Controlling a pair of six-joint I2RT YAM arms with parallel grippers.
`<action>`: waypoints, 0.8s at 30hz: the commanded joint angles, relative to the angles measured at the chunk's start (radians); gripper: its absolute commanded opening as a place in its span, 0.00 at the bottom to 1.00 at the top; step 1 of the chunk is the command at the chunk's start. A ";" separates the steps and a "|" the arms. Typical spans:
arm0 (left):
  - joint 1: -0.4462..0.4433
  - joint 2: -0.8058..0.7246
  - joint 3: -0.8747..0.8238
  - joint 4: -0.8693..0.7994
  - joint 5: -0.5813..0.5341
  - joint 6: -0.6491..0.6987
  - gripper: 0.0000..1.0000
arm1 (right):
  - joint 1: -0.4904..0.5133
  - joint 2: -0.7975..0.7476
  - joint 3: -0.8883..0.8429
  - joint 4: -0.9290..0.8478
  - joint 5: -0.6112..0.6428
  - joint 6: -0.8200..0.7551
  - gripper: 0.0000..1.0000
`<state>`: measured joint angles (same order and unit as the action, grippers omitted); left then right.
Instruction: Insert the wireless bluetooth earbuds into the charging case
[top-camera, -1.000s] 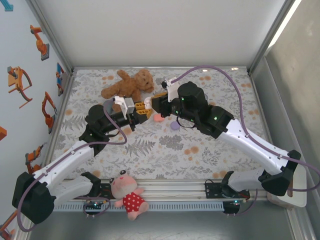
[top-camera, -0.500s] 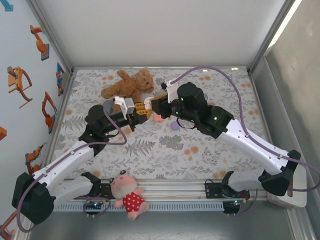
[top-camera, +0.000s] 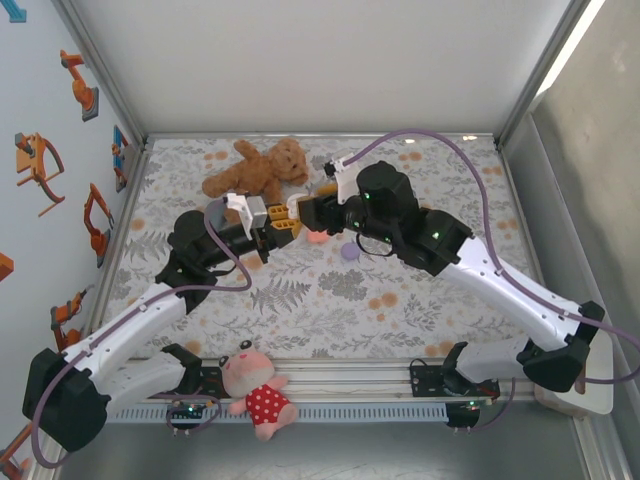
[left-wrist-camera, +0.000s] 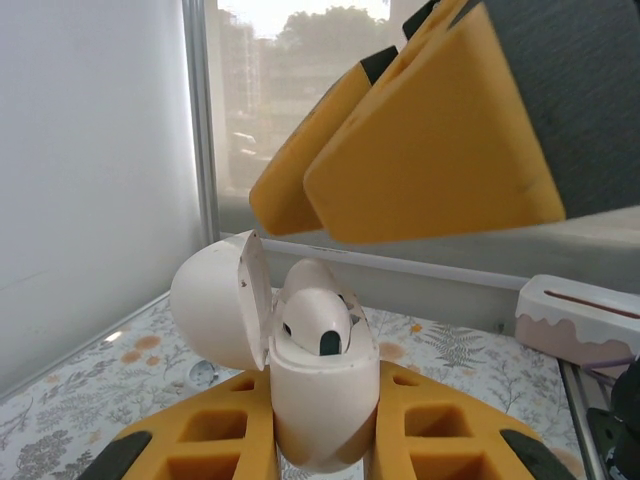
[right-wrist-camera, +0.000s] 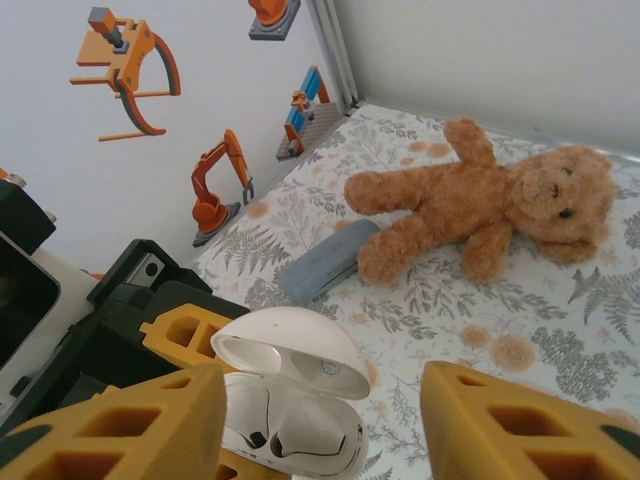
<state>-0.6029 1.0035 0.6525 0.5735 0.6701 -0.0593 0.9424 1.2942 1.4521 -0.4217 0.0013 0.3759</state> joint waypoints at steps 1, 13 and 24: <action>-0.006 -0.030 -0.009 0.017 0.002 -0.019 0.00 | -0.008 -0.048 0.037 0.003 0.038 -0.040 0.62; -0.006 -0.059 -0.021 0.023 0.016 -0.059 0.00 | -0.141 -0.183 -0.174 0.196 -0.164 0.067 1.00; -0.006 -0.071 -0.028 0.079 0.067 -0.123 0.00 | -0.202 -0.156 -0.252 0.331 -0.477 0.183 1.00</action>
<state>-0.6029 0.9508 0.6342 0.5995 0.7010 -0.1478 0.7437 1.1297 1.1969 -0.1661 -0.3557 0.5213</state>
